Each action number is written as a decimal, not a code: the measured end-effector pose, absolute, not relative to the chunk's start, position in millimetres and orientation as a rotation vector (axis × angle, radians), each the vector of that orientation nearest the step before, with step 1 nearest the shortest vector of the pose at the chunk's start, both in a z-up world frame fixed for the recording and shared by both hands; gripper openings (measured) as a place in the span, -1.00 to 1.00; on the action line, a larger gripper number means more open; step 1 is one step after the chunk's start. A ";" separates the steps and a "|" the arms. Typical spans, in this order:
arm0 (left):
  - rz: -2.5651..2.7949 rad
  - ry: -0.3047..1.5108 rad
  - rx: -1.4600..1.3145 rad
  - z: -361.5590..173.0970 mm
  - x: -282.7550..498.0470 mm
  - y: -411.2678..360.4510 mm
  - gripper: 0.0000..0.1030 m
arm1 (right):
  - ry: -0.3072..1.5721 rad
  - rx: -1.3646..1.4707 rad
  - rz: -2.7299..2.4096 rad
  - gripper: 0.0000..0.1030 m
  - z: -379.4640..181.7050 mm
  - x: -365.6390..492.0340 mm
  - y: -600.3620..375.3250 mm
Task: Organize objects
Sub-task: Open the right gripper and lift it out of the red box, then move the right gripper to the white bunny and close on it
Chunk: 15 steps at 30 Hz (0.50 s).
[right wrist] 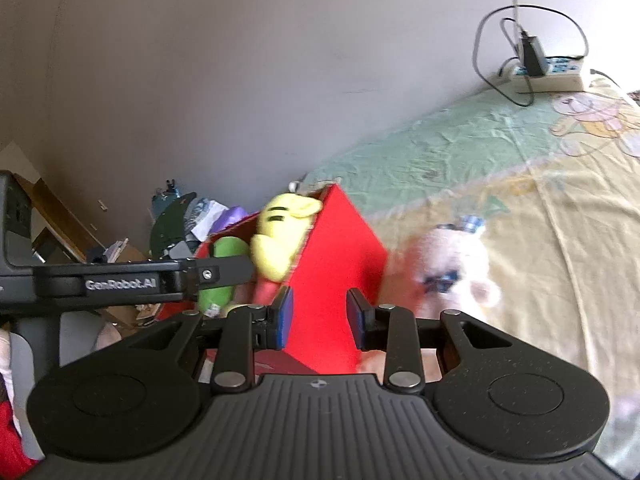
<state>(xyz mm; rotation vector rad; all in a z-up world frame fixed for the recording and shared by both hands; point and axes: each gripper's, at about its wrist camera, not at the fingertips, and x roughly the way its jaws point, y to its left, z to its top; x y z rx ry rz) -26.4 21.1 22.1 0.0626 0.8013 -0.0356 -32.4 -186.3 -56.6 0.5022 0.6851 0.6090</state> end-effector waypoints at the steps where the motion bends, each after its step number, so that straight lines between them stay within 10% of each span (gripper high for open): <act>1: -0.047 0.802 0.063 21.6 -25.7 14.5 0.51 | 0.690 0.506 0.602 -0.36 -59.0 -32.5 -190.9; 15: -0.200 0.808 0.146 -6.9 -27.1 -68.0 0.51 | 0.766 0.550 0.494 -0.35 -94.6 -21.8 -252.3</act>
